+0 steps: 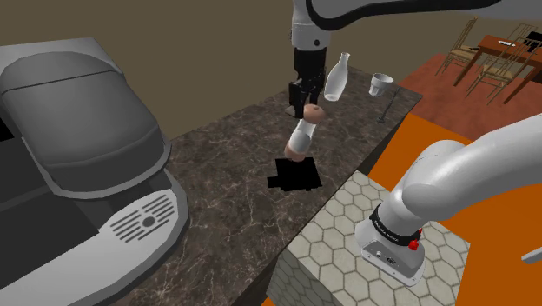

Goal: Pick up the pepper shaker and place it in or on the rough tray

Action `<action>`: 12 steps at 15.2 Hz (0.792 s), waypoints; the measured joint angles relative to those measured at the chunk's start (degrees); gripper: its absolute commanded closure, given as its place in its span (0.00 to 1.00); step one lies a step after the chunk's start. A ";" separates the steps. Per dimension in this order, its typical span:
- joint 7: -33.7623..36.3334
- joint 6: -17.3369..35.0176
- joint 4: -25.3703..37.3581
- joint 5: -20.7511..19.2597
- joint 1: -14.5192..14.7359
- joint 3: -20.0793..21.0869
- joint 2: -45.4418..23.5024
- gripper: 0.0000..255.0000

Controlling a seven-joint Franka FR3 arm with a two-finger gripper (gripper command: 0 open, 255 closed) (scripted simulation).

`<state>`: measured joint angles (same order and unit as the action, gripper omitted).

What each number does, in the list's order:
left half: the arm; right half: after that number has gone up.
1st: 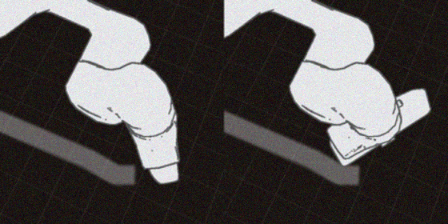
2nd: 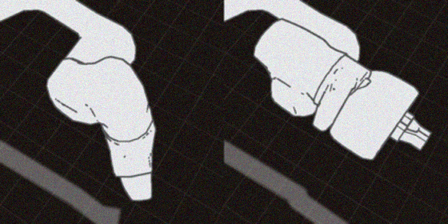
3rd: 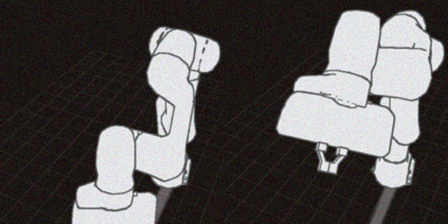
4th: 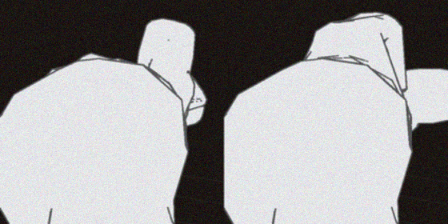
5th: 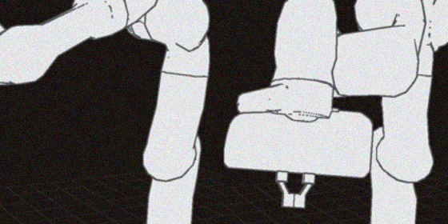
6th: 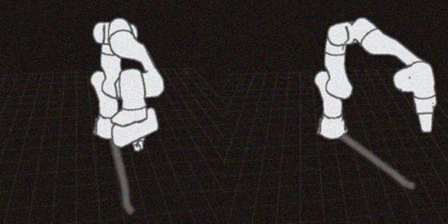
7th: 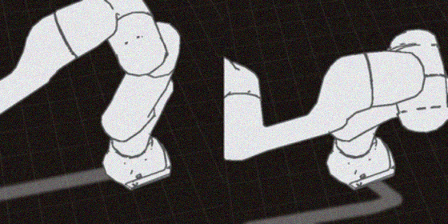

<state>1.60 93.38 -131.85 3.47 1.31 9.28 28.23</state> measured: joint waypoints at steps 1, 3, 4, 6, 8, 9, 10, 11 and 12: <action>-0.05 0.79 -0.73 -0.01 -0.01 0.00 -0.06 1.00; -0.07 2.15 -2.24 0.06 0.03 0.06 0.09 1.00; 0.06 2.96 -2.95 0.16 0.10 0.20 0.00 1.00; -0.02 4.44 -4.34 0.17 0.10 0.23 -0.11 1.00; 0.00 6.19 -5.70 0.21 0.10 0.33 -0.50 1.00; 0.10 7.01 -6.43 0.29 0.17 0.45 -0.58 1.00; 0.10 7.82 -7.19 0.33 0.18 0.49 -0.63 1.00; 0.13 8.66 -7.68 0.33 0.18 0.56 -0.98 1.00; 0.18 9.76 -8.56 0.38 0.21 0.66 -1.21 1.00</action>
<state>1.78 103.14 -140.41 3.86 1.53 9.94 27.02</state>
